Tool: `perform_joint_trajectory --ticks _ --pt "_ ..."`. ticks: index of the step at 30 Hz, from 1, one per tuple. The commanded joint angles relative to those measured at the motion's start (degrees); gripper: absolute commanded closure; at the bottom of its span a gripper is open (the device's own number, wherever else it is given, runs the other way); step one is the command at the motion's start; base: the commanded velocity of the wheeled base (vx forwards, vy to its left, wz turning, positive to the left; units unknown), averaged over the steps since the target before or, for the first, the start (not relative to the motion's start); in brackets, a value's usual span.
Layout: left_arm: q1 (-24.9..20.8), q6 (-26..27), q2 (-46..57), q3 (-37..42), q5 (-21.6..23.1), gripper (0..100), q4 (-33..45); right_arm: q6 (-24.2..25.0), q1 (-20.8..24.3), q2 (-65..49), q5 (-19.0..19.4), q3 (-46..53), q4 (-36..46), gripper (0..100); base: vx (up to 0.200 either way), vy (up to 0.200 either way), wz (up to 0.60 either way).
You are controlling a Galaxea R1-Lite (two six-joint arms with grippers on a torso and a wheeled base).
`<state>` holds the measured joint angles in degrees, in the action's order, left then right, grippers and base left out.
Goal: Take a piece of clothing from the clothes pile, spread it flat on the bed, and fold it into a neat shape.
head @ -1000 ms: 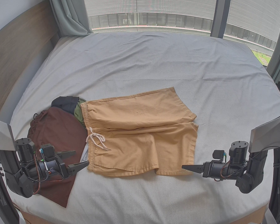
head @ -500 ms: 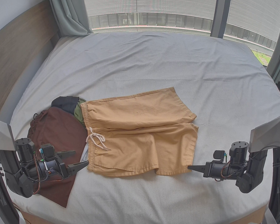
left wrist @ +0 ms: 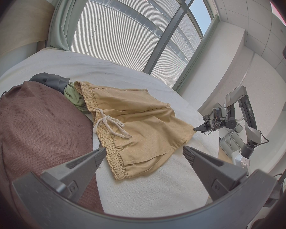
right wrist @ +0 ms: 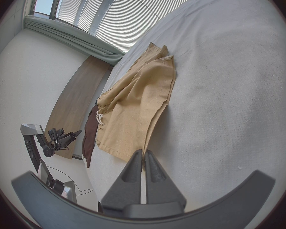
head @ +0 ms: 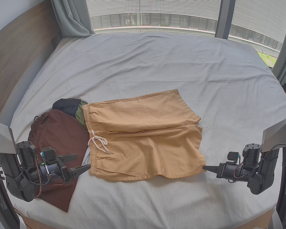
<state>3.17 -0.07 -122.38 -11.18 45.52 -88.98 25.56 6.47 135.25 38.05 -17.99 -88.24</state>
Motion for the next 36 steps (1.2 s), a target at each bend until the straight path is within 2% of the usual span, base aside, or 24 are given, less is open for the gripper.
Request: perform_joint_trajectory --ticks 1,7,15,16,24,28,36 --pt "0.17 -0.01 -0.84 -0.33 0.01 0 -0.05 -0.69 -1.29 -0.17 0.01 0.24 0.08 100 0.000 0.000 0.00" --pt "0.43 -0.10 -2.16 -1.21 0.01 0 -0.05 -2.80 -1.64 0.36 0.01 0.33 0.08 100 0.000 0.000 0.00" --pt "1.31 -0.63 -4.01 -2.80 0.01 0 -0.05 -2.89 -1.55 0.54 -0.08 0.15 -0.01 100 0.000 0.000 0.00" --pt "1.31 -0.63 -4.18 -2.97 0.01 0 -0.05 -2.98 -1.38 0.62 -0.08 0.15 -0.01 0 0.000 0.000 0.00" --pt "1.22 -0.81 -6.03 -3.15 -0.08 0 -0.05 -2.98 -0.94 0.62 -0.17 -0.02 -0.09 0 0.000 0.000 0.00" --pt "1.22 -1.07 -7.35 -3.15 -0.17 0 -0.05 -4.56 -1.02 0.89 -0.17 -0.02 -0.09 0 0.000 0.000 0.00" --pt "0.87 -6.87 -10.77 -4.47 -0.26 0 -0.05 -5.26 -1.02 1.59 -0.17 -0.29 -0.09 0 0.000 0.000 0.00"
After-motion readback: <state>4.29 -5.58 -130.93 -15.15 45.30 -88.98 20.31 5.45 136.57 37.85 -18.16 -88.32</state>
